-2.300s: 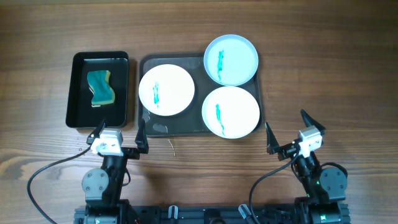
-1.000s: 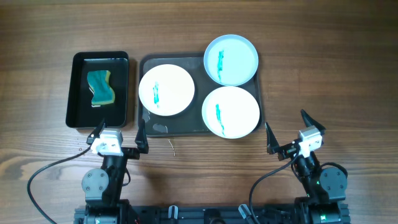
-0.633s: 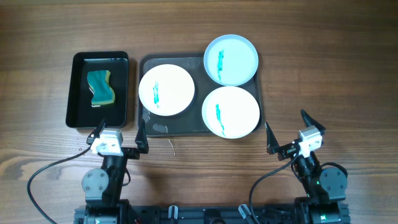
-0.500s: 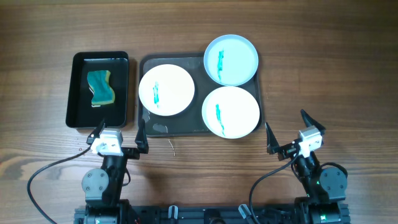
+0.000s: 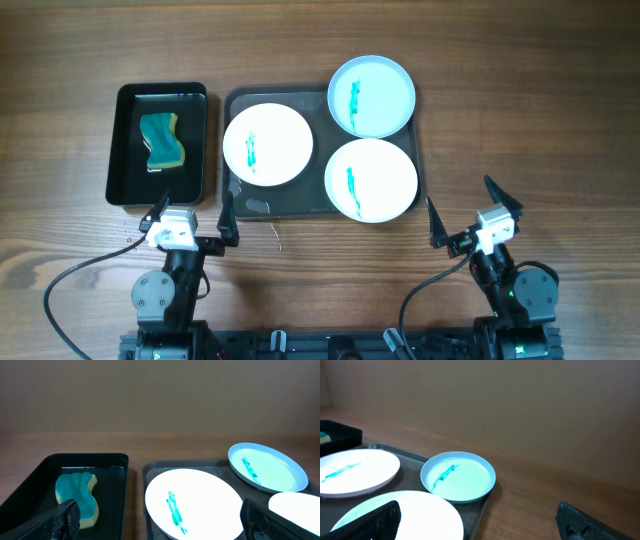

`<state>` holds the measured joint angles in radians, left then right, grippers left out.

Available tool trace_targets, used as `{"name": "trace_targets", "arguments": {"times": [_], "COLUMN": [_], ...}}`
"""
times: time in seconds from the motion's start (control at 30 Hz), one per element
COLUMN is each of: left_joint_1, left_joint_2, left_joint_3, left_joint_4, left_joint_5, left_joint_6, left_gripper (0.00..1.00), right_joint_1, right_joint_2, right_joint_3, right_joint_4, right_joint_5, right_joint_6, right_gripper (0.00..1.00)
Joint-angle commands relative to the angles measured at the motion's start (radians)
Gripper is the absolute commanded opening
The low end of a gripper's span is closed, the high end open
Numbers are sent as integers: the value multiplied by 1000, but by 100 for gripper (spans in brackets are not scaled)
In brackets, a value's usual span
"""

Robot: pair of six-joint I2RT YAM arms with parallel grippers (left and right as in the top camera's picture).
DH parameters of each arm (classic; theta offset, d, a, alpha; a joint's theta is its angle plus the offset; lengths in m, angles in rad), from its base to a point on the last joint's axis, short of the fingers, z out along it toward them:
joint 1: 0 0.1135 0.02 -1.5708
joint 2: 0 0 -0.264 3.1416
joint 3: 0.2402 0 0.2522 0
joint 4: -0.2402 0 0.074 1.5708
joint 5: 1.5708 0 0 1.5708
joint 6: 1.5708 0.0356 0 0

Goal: Clean dirty plates on tray and stack at the side

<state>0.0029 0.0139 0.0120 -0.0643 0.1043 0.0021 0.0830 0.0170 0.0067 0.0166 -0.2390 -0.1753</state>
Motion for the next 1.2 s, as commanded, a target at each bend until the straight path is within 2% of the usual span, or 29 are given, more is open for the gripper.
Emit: {"name": "trace_targets", "arguments": {"times": [0.0,0.57,0.83,1.0,1.17], "left_joint_1": [6,6,6,6,6], "left_joint_2": [-2,2,73,134,238], "left_joint_3": [-6,-6,-3,58,166], "left_joint_4": [-2,-2,-2,-3,-28], "left_joint_5": [19,18,19,19,19], "left_joint_6": [-10,-10,-10,-10,-10], "left_gripper": [100,100,100,100,100], "right_joint_1": [4,4,4,4,4], "right_joint_2": [-7,-7,-4,34,135], "right_joint_3": [-2,-2,7,43,109], "right_joint_4": [4,5,5,5,5], "right_joint_5": [5,-6,-6,-21,-66], "right_joint_6": [-34,21,55,142,152], "right_gripper": [100,100,100,100,100]}}
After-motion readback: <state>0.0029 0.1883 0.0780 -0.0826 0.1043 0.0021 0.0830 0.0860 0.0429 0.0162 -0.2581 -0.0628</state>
